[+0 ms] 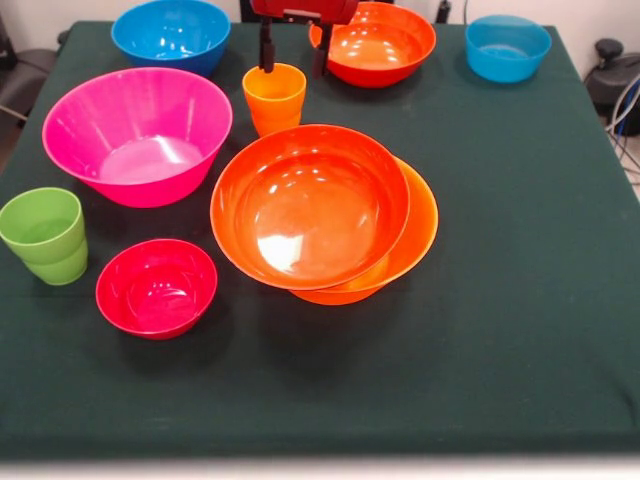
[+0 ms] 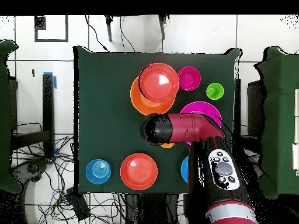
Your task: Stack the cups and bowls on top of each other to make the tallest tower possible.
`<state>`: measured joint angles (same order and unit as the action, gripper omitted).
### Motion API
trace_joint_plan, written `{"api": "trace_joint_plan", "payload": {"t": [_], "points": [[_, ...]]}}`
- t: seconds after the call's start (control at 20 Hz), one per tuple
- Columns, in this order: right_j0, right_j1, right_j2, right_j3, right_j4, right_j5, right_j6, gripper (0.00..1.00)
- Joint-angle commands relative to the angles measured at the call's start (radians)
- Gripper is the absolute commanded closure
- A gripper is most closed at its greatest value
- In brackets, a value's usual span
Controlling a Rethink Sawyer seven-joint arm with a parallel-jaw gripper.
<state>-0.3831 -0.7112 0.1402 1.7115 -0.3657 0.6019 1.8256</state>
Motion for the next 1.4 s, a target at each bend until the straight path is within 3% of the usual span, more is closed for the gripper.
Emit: {"api": "trace_joint_plan", "payload": {"t": [0.05, 0.5, 1.4], "points": [[0.050, 0.047, -0.008, 0.062, 0.021, -0.079, 0.173, 0.00], [0.048, 0.088, -0.016, 0.100, 0.025, -0.192, 0.179, 0.00], [0.056, 0.115, -0.043, 0.117, 0.048, -0.222, 0.171, 0.00]]}}
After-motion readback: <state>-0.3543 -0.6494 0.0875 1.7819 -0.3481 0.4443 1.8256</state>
